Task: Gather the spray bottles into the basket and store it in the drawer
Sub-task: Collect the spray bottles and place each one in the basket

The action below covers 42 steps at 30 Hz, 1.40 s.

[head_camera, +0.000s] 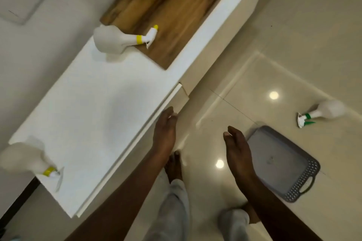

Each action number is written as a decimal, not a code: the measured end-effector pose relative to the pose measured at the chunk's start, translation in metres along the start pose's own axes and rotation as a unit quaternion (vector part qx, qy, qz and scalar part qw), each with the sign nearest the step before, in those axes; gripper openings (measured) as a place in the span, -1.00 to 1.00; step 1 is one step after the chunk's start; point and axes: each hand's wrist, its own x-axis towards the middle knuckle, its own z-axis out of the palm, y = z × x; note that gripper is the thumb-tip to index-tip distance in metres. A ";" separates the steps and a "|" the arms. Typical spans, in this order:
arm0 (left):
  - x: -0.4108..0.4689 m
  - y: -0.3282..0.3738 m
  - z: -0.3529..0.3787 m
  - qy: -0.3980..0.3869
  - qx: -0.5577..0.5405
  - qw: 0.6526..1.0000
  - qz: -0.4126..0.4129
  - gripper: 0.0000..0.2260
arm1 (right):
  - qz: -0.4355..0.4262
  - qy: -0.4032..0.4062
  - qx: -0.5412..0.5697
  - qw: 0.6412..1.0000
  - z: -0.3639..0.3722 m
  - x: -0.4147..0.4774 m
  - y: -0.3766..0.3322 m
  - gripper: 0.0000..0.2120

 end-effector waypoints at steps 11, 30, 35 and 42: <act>0.143 0.101 -0.178 0.240 0.097 0.941 0.218 -0.71 | 0.040 -0.093 0.148 0.984 0.175 0.033 -0.147 -0.70; 0.246 0.142 -0.188 0.093 0.213 0.948 0.216 -0.61 | 0.131 -0.193 0.397 0.888 0.313 0.116 -0.254 -0.61; 0.210 0.139 -0.170 0.094 0.184 0.950 0.235 -0.60 | 0.079 -0.170 0.408 0.894 0.275 0.094 -0.247 -0.63; 0.125 0.137 -0.094 0.043 0.126 0.954 0.268 -0.62 | 0.008 -0.123 0.374 0.919 0.166 0.056 -0.213 -0.70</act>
